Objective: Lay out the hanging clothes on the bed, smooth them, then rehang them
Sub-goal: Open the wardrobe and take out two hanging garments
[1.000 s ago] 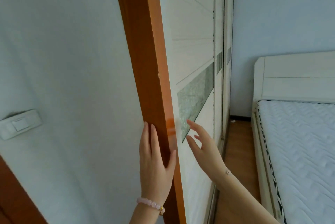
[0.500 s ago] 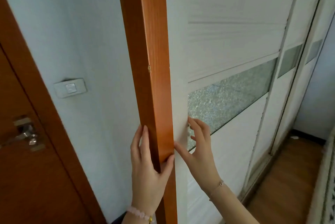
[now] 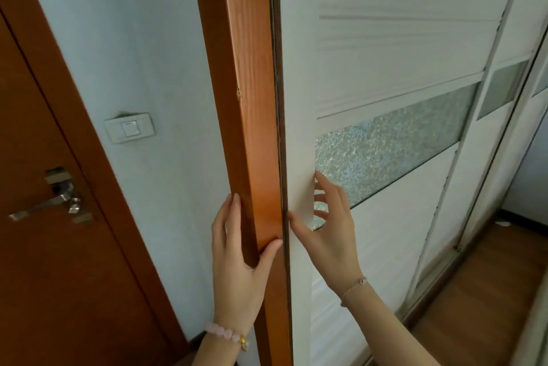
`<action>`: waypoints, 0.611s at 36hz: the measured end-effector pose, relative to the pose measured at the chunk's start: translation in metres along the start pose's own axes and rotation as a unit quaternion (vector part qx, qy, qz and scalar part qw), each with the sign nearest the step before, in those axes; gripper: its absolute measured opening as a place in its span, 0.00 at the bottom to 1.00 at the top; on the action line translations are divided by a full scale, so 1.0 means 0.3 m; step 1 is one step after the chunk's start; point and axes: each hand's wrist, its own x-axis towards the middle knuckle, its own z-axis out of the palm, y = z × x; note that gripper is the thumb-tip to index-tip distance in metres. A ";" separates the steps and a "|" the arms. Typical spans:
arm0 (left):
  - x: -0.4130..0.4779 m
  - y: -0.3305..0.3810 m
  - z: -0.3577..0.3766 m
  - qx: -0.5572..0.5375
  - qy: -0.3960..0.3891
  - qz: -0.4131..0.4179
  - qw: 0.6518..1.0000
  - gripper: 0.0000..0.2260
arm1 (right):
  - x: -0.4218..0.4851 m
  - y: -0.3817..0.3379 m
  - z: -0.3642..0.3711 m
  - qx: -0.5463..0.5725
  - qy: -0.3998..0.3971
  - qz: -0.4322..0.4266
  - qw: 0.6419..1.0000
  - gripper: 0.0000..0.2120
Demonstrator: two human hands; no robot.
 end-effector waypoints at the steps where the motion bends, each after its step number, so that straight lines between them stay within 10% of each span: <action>1: -0.001 0.000 0.000 0.000 0.002 0.000 1.000 0.35 | 0.005 0.003 -0.005 0.000 0.003 0.002 1.000 0.35; 10: -0.091 0.016 0.001 0.089 0.036 0.100 0.990 0.22 | 0.065 0.053 -0.075 -0.003 0.023 0.022 0.999 0.33; 16: -0.176 0.085 0.115 0.085 -0.073 0.267 0.957 0.14 | 0.122 0.088 -0.142 -0.018 0.030 0.037 0.999 0.31; 22: -0.069 0.127 0.340 0.055 -0.177 0.059 0.981 0.29 | 0.179 0.153 -0.202 -0.072 0.046 0.023 0.996 0.32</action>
